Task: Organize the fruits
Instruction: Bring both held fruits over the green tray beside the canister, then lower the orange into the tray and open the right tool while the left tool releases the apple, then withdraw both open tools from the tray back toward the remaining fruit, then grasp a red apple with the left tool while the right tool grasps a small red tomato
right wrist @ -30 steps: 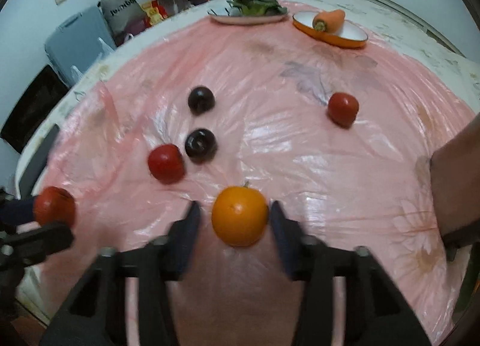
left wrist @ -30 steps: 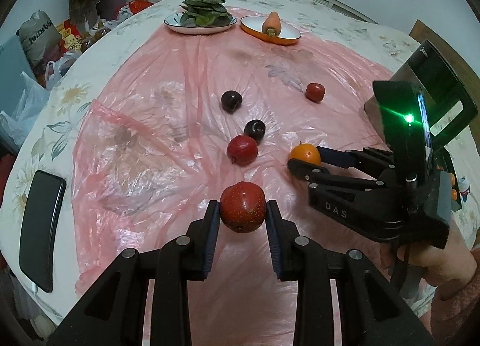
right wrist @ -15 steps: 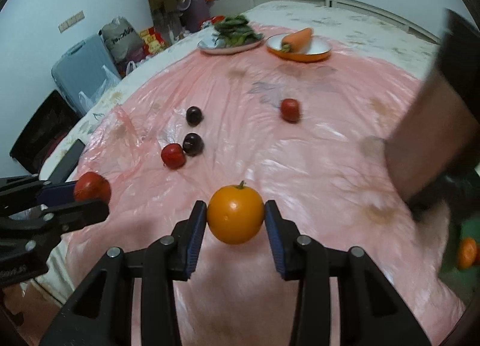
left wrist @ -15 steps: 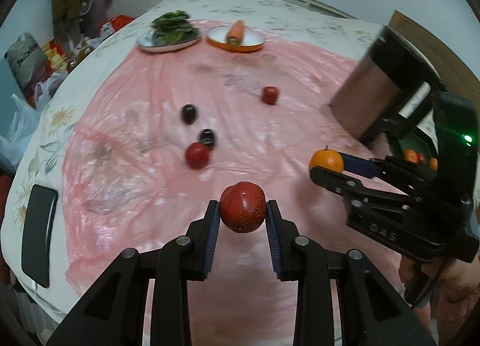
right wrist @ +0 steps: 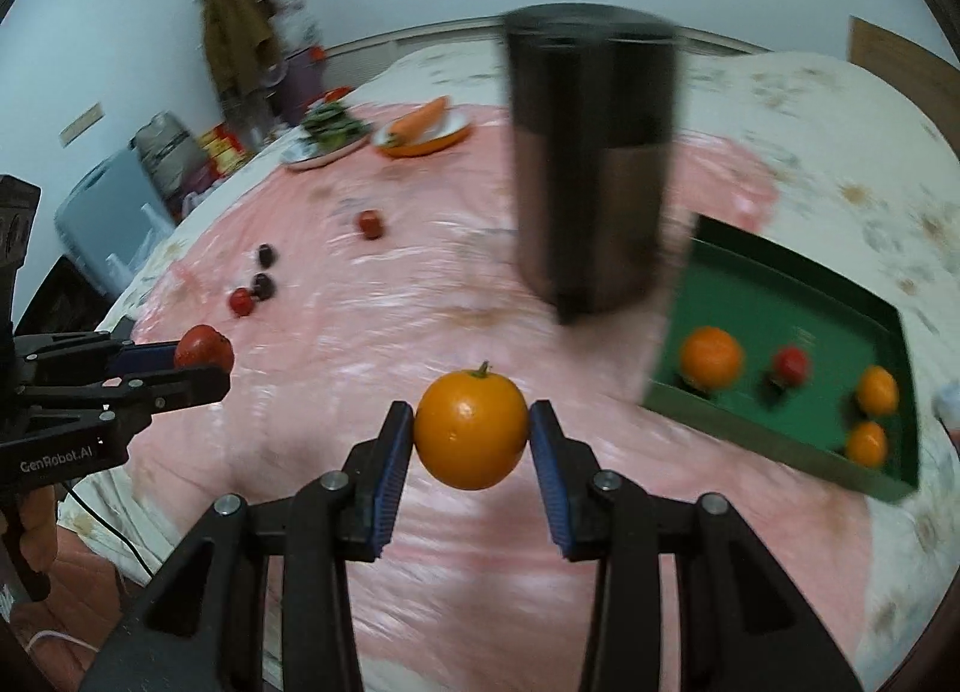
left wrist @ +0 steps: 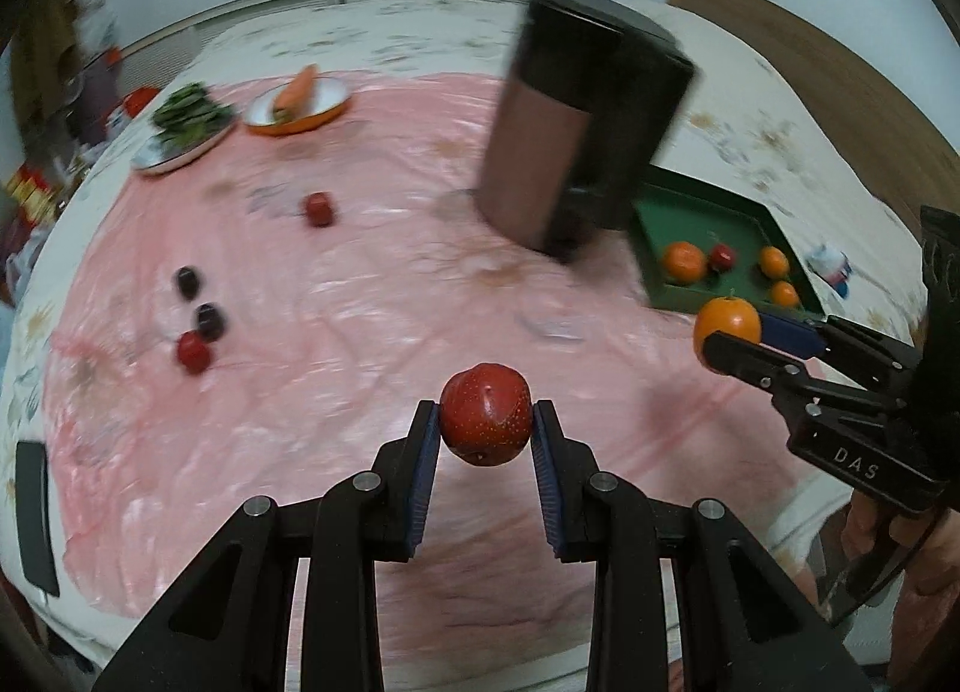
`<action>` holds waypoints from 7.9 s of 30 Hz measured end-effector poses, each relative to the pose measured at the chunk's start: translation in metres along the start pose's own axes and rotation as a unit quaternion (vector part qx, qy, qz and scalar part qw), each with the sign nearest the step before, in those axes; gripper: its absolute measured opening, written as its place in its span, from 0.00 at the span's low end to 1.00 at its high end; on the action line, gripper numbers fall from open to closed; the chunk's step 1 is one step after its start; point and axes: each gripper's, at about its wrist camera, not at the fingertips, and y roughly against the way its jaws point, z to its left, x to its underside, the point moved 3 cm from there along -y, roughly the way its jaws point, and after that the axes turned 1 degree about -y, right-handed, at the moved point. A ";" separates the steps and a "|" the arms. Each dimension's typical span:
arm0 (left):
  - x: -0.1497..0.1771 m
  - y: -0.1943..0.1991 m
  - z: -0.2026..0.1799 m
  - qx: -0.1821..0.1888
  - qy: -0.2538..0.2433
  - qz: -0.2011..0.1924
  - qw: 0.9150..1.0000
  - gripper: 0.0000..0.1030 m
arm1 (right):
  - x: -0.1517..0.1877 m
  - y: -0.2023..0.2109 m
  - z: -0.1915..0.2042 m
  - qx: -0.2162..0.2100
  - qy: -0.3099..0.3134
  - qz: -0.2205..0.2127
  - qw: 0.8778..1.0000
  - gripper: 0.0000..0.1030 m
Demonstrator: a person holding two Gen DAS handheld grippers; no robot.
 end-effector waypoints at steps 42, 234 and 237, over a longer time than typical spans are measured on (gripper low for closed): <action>-0.138 -0.165 -0.217 0.012 -0.102 -0.009 0.995 0.25 | -0.011 -0.017 -0.258 0.128 -0.103 -0.019 0.986 0.42; 0.004 -0.086 0.233 -0.128 0.150 -0.006 0.980 0.29 | -0.127 -0.257 0.153 0.007 0.055 0.029 0.998 0.57; 0.004 -0.077 0.232 -0.124 0.153 -0.012 0.980 0.29 | -0.124 -0.243 0.153 0.005 0.059 0.022 0.998 0.57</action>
